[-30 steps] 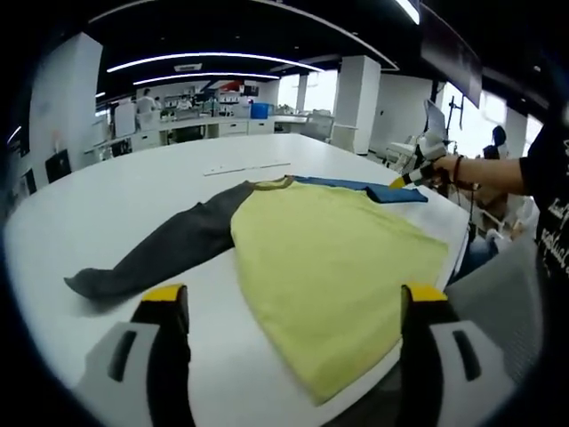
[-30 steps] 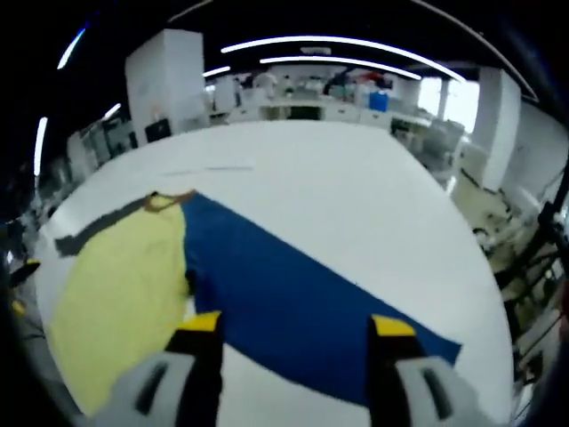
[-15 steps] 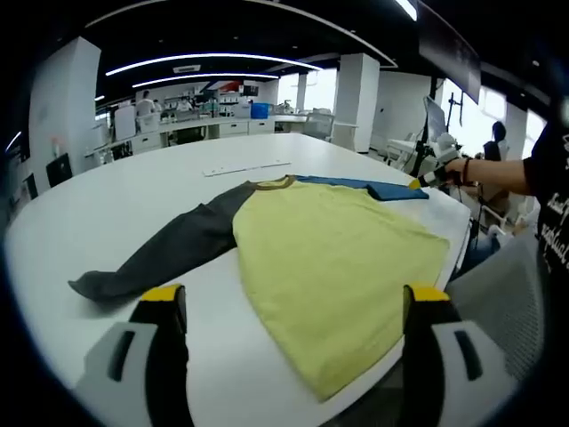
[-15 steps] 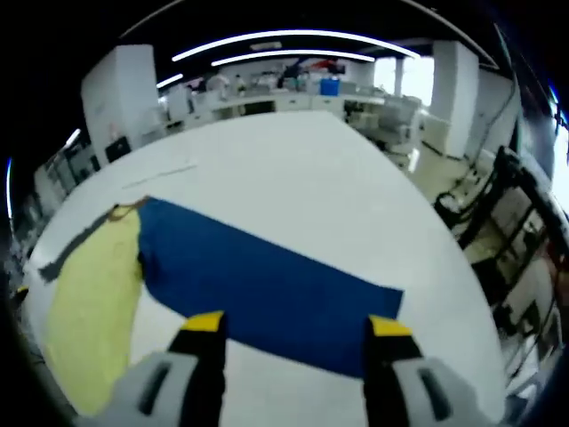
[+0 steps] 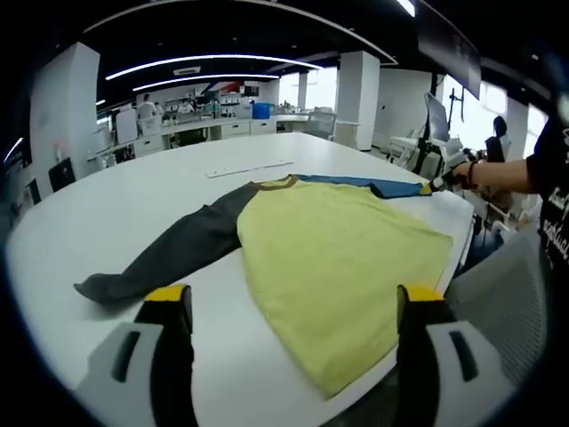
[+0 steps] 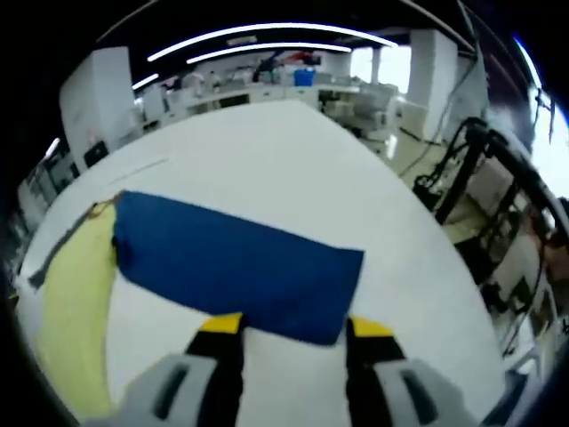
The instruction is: Fold the garment on the visible template until the final outline fits inside the template.
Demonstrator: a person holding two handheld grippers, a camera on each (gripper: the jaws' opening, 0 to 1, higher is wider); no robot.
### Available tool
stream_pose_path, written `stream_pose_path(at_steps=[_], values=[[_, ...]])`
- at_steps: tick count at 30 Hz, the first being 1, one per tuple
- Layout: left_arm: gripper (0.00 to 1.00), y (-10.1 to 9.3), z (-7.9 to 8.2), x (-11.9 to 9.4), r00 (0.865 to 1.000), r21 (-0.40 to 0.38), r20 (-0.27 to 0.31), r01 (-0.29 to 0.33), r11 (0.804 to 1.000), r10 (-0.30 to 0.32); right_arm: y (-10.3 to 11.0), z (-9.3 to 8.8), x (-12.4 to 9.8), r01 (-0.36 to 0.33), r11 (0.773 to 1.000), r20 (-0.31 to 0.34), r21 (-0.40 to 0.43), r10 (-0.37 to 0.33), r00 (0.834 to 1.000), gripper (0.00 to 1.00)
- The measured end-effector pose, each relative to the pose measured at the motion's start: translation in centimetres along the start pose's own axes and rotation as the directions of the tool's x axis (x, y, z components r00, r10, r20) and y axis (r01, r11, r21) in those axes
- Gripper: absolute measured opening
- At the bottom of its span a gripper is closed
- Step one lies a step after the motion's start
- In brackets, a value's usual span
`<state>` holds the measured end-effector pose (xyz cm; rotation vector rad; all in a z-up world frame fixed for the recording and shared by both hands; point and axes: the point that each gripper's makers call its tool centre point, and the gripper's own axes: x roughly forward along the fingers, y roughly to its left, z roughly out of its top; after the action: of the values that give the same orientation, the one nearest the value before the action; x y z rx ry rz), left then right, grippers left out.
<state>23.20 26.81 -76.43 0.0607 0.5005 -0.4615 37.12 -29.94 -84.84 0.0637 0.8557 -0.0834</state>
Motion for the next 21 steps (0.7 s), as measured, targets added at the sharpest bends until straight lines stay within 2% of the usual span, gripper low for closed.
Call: stream_pose_path(at_steps=[2,4,8,10,13,15,19,20,21], values=[[0.92,-0.1,0.0,0.0,1.000,-0.001,-0.002,0.000,1.000,0.000,0.7,-0.4,-1.3,0.016,1.000,0.014,0.014,-0.016,1.000,0.37],[0.92,-0.3,0.1,0.0,1.000,-0.002,-0.003,-0.002,1.000,0.002,-0.6,0.1,-0.1,0.019,0.999,0.020,0.027,-0.020,1.000,0.35],[0.90,-0.5,0.1,0.0,1.000,-0.002,-0.013,-0.006,1.000,0.006,-0.4,0.0,-0.4,0.035,0.998,0.015,0.042,-0.036,0.999,0.30],[0.90,-0.5,0.1,0.0,1.000,-0.001,-0.018,-0.008,1.000,0.008,-0.2,-0.3,-1.0,0.051,0.997,0.013,0.063,-0.052,0.999,0.24],[0.89,-0.7,0.1,-0.1,1.000,-0.002,-0.019,-0.006,1.000,0.006,-0.4,-0.5,-1.2,0.068,0.991,-0.011,0.112,-0.068,0.998,0.08],[0.89,-0.2,-0.2,-0.2,1.000,-0.003,-0.023,-0.005,1.000,0.005,-0.5,-0.5,-1.2,0.066,0.988,-0.009,0.140,-0.066,0.998,0.07],[0.91,0.3,-0.5,-0.4,1.000,-0.002,-0.027,-0.010,1.000,0.010,-1.0,-0.4,-0.9,0.075,0.987,-0.019,0.144,-0.073,0.997,0.03],[0.91,0.5,-0.6,-0.4,1.000,-0.002,-0.027,-0.013,1.000,0.013,-0.4,-0.4,-1.3,0.064,0.983,-0.013,0.170,-0.063,0.998,0.02],[0.92,0.8,-0.7,-0.5,1.000,0.000,-0.026,-0.013,1.000,0.013,-0.8,-0.2,-0.9,0.061,0.979,-0.006,0.193,-0.060,0.998,0.00]])
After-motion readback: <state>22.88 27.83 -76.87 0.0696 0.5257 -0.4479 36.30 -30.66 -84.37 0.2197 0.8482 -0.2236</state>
